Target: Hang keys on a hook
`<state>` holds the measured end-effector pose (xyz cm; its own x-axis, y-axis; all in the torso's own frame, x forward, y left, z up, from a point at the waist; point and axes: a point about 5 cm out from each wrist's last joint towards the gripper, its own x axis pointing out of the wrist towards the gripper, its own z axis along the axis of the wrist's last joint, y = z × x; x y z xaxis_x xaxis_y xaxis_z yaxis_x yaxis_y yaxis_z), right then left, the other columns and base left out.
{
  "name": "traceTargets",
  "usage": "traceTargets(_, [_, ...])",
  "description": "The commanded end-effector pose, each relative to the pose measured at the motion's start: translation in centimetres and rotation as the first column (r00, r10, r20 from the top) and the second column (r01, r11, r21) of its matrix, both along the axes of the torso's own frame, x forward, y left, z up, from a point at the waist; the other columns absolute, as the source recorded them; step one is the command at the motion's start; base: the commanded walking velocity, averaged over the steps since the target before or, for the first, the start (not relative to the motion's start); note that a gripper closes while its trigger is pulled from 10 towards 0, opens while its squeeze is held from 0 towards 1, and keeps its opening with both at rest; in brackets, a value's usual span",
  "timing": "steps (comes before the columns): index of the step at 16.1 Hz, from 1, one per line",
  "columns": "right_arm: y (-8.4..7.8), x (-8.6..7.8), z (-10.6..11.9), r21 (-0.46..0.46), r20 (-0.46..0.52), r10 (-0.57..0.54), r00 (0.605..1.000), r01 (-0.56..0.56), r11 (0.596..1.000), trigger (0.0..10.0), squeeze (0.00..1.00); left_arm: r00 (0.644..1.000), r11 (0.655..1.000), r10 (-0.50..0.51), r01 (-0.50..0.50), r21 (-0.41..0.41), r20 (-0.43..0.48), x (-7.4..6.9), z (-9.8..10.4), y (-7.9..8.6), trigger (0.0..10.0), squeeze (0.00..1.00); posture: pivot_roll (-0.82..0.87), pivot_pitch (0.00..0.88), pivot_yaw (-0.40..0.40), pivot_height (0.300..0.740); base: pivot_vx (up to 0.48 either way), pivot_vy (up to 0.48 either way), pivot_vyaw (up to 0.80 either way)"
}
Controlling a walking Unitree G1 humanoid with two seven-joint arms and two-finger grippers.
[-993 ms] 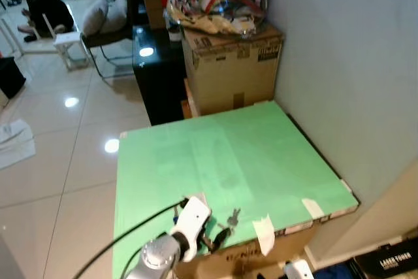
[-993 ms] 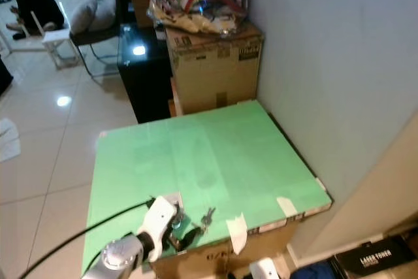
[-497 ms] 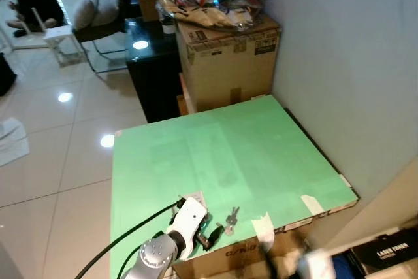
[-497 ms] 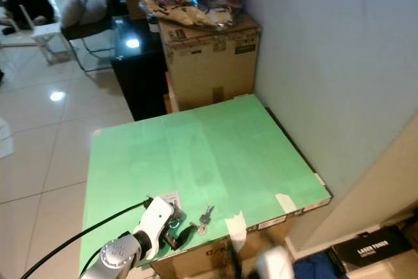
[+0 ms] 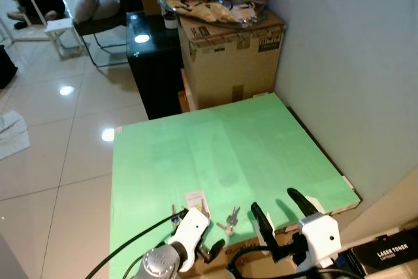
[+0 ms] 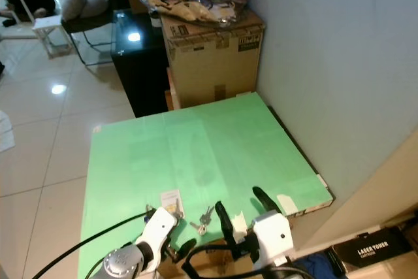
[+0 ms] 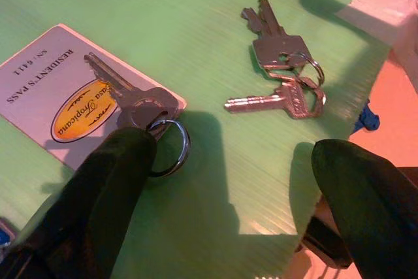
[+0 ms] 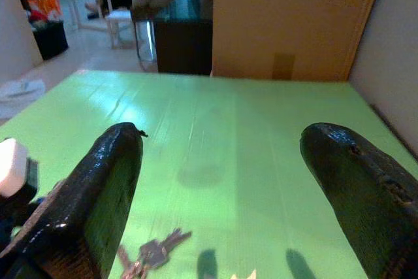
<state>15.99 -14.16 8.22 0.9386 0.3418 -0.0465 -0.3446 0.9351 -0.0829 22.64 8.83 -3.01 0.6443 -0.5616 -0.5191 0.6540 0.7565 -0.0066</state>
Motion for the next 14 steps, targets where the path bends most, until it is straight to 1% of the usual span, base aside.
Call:
traceTargets(1, [0.4, -0.1, 0.4, 0.007, -0.01, 0.009, 1.0, -0.009, 1.0, 10.0, 1.0, 1.0, 1.0, 0.012, -0.012, 0.02, -0.014, -0.2, -0.4, 0.3, 10.0, 0.0, -0.25, 0.111, 0.093, 0.736, 0.0, 0.0, 0.0])
traceTargets(4, [0.5, -0.2, 0.9, -0.002, -0.049, 0.002, 0.999, -0.002, 1.0, 10.0, 1.0, 0.998, 0.998, 0.062, -0.062, 0.023, 0.018, 0.5, -0.1, 0.3, 10.0, 0.0, -0.25, 0.112, 0.094, 0.736, 0.0, 0.0, 0.0])
traceTargets(5, [0.4, -0.2, 0.9, -0.003, -0.056, 0.001, 0.998, -0.001, 1.0, 10.0, 1.0, 0.997, 0.997, 0.07, -0.07, 0.029, 0.028, 0.6, -0.1, 0.3, 8.8, 0.0, -0.25, 0.113, 0.094, 0.736, 0.0, 0.0, 0.0])
traceTargets(6, [0.4, -0.3, 0.9, -0.005, -0.077, -0.004, 0.997, 0.003, 1.0, 10.0, 1.0, 0.997, 0.997, 0.067, -0.068, 0.046, 0.031, 0.6, -0.2, 0.2, 1.0, 0.0, -0.25, 0.114, 0.094, 0.736, 0.0, 0.0, 0.0])
traceTargets(7, [0.4, -0.3, 0.9, -0.005, -0.077, -0.004, 0.997, 0.003, 1.0, 10.0, 1.0, 0.997, 0.997, 0.067, -0.068, 0.046, 0.031, 0.6, -0.2, 0.2, 1.0, 0.0, -0.25, 0.114, 0.094, 0.736, 0.0, 0.0, 0.0])
traceTargets(8, [0.3, -0.4, 0.9, -0.007, -0.087, -0.006, 0.996, 0.006, 1.0, 10.0, 1.0, 0.998, 0.996, 0.061, -0.063, 0.07, 0.034, 0.5, -0.3, 0.3, 0.0, 0.0, -0.25, 0.115, 0.094, 0.736, 0.0, 0.0, 0.0])
traceTargets(11, [-0.3, -0.9, 0.6, -0.019, -0.116, -0.016, 0.993, 0.014, 1.0, 10.0, 1.0, 0.999, 0.995, 0.037, -0.038, 0.089, 0.011, 0.0, -0.9, 0.2, 0.0, 0.0, -0.26, 0.119, 0.089, 0.736, 0.0, 0.0, 0.0])
traceTargets(14, [-0.6, -1.3, 0.4, -0.029, -0.14, -0.018, 0.99, 0.014, 0.999, 10.0, 1.0, 0.999, 0.994, 0.036, -0.036, 0.099, 0.009, -0.1, -1.0, 0.2, 0.0, 0.0, -0.26, 0.122, 0.087, 0.736, 0.0, 0.0, 0.0])
